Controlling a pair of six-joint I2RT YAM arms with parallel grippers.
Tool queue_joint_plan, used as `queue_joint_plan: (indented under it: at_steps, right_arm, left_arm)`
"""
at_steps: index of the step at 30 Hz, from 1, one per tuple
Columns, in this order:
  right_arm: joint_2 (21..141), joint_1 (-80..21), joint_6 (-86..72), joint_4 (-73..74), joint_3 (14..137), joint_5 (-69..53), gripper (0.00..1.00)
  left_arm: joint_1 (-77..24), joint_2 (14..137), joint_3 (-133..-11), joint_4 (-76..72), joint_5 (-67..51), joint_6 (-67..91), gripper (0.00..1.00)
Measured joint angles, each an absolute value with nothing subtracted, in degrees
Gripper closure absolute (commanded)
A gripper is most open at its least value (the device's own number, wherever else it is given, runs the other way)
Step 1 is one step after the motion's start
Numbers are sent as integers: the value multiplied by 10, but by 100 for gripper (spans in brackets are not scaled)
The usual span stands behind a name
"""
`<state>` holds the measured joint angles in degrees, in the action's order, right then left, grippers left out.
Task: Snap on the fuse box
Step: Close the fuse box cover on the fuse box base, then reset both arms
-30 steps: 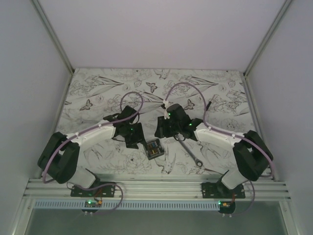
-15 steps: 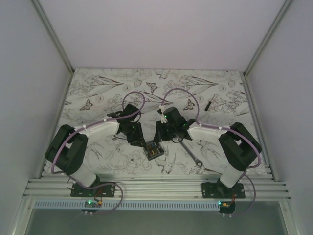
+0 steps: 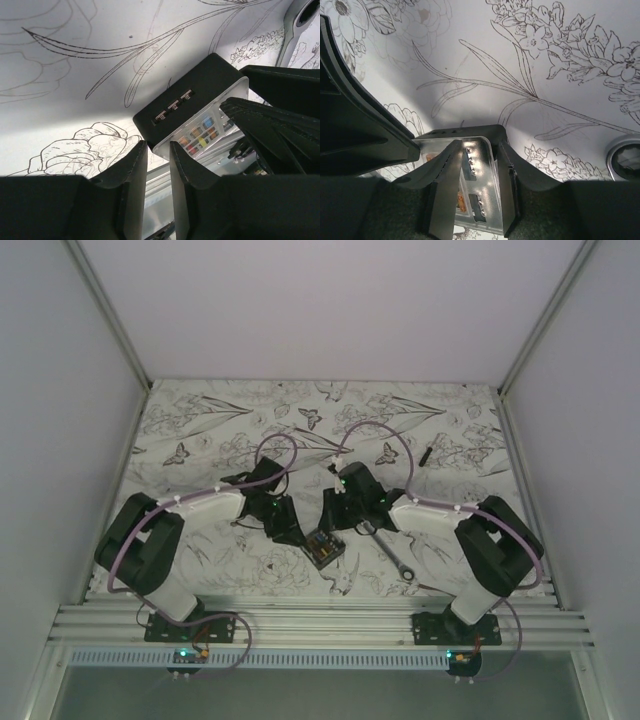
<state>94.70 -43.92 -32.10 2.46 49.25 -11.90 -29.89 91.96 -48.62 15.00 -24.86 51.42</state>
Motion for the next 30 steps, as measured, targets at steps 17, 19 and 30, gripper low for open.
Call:
queue_joint_plan:
  at_steps: [17,19,30]
  right_arm:
    - [678,-230,-216,72,455,157,6]
    - [655,-194,-196,39,423,192,3]
    - [681,-70,-96,-322,164,253,1]
  left_arm:
    - [-174,671,-471,206,69,412,0]
    - [-156,644,-450,192,130,395,0]
    - [-35,617,-243,-40,301,257,0]
